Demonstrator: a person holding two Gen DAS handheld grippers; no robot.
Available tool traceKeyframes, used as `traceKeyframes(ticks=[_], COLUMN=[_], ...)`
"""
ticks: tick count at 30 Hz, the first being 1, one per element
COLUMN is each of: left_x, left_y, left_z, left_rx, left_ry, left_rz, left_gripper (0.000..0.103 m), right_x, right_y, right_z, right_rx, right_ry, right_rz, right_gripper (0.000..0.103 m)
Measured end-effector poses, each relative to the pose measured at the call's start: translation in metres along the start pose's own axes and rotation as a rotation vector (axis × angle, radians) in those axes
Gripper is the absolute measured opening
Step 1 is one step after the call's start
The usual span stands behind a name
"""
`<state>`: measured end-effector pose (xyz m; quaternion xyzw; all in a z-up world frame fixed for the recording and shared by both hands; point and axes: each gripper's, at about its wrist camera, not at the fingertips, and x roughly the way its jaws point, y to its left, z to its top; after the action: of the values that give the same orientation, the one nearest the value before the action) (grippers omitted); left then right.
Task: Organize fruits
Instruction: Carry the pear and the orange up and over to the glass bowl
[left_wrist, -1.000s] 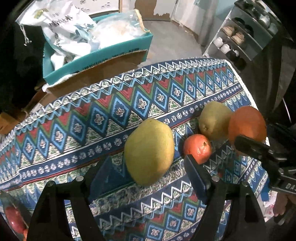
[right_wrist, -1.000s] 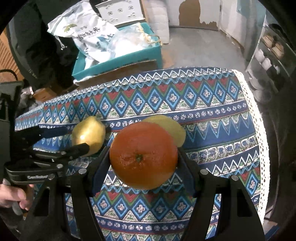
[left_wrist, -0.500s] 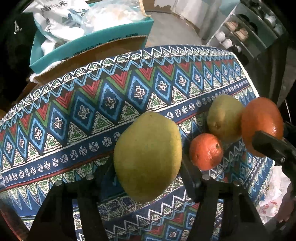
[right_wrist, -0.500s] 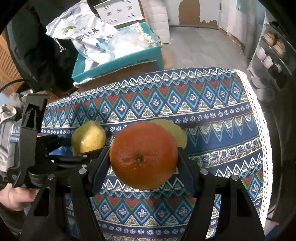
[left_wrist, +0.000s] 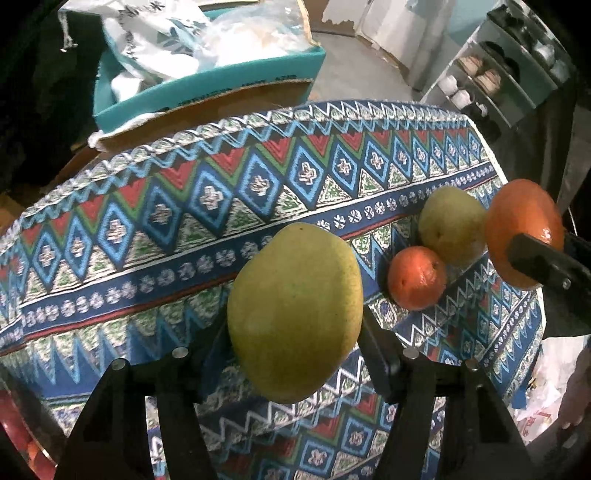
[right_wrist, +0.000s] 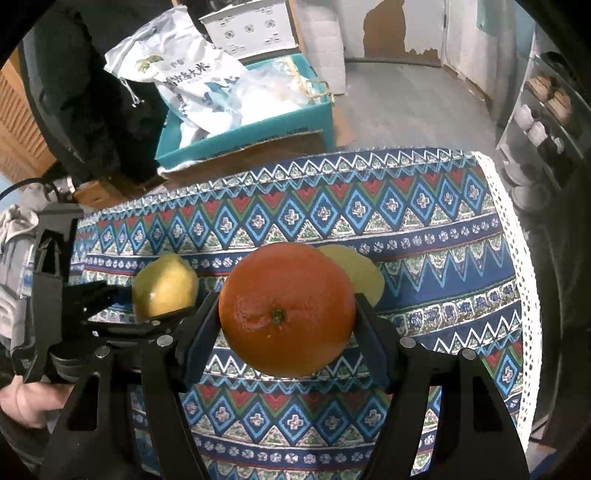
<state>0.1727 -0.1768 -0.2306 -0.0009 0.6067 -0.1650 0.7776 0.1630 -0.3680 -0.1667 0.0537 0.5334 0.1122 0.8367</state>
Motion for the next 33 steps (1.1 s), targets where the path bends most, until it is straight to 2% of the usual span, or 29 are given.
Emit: traceKeyframes(ticks=[19, 33], left_x=[-0.092, -0.147], left_y=[0.01, 0.041], left_z=[-0.018, -0.038], left_rx=[0.012, -0.035], left_ry=[-0.128, -0.192], left_rz=[0.02, 0.032], left_gripper=[0.066, 0.066], right_x=[-0.038, -0.056], right_y=[0.045, 0.093], right_z=[0.01, 0.017], right_rx=[-0.038, -0.101], right_ry=[-0.071, -0.098], right_rz=[0.054, 0.099], right_gripper=[0.07, 0.07])
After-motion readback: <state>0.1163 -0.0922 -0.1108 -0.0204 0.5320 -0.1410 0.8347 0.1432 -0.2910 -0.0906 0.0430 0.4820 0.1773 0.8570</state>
